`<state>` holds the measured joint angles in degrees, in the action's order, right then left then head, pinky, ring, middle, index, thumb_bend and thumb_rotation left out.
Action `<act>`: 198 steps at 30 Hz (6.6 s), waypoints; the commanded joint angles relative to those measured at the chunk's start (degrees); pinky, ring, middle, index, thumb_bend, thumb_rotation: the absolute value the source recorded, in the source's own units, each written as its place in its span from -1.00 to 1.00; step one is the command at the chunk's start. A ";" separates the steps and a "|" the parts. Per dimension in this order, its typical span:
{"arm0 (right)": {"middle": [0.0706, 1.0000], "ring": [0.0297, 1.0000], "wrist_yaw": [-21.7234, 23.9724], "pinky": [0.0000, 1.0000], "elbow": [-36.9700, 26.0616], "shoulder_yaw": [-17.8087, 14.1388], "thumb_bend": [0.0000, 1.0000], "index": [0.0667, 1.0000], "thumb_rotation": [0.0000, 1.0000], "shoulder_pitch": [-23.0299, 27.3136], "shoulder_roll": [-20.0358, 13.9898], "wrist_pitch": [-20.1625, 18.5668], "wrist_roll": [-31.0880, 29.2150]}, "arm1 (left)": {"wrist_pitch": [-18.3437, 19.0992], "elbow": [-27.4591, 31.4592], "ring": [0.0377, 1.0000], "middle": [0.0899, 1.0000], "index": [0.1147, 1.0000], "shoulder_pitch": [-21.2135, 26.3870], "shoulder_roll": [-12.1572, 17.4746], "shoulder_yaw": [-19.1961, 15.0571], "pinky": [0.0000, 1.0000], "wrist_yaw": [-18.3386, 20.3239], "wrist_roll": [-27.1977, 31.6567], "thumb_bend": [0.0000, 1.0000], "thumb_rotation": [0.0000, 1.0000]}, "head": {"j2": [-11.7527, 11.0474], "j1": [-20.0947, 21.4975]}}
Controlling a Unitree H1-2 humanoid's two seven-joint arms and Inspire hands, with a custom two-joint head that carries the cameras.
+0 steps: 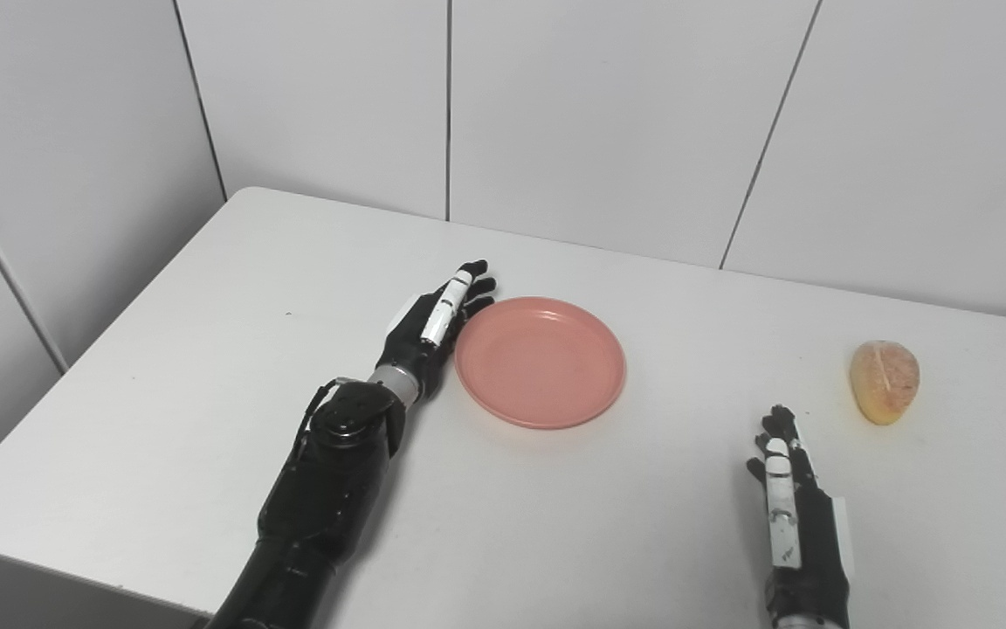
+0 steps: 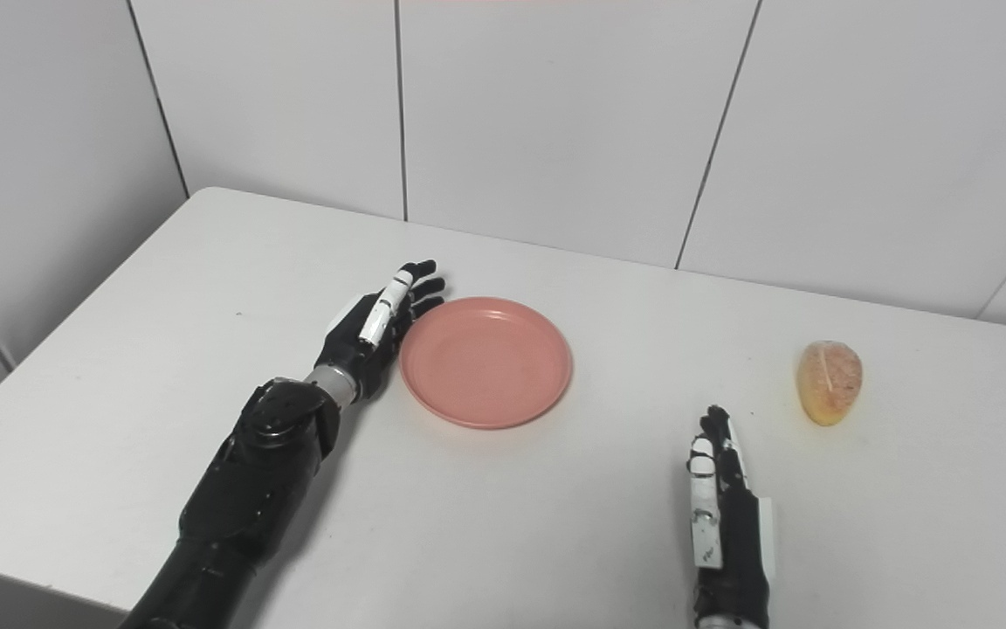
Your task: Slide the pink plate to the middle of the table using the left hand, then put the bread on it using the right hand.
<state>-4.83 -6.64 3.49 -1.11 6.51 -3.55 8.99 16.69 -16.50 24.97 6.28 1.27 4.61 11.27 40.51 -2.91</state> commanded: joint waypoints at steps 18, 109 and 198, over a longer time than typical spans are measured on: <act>0.85 0.86 -1.92 0.75 -1.36 2.22 -0.56 0.83 1.00 1.67 2.65 -0.81 3.89 | 2.90 8.21 0.85 0.85 0.82 -4.71 -5.13 3.16 0.84 3.76 1.05 -0.32 1.00 | 2.63 8.02; 1.00 1.00 2.50 0.89 22.67 -6.22 0.79 1.00 0.30 35.82 -17.59 -23.36 42.62 | -2.86 1.00 0.83 0.84 0.81 -6.16 -5.71 1.01 0.83 6.13 -0.52 -0.34 1.00 | -2.86 24.71; -0.22 -0.28 14.39 -0.41 2.71 12.31 0.03 0.02 -1.00 37.88 -16.31 -23.27 40.35 | -3.68 -0.89 0.85 0.87 0.85 -4.89 -9.37 3.70 0.83 2.42 -4.33 -0.32 1.00 | -0.71 12.22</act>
<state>9.46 -1.71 15.40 35.30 -10.50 -27.29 48.47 11.23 -15.02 20.08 -1.64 3.85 7.28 8.31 39.72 9.41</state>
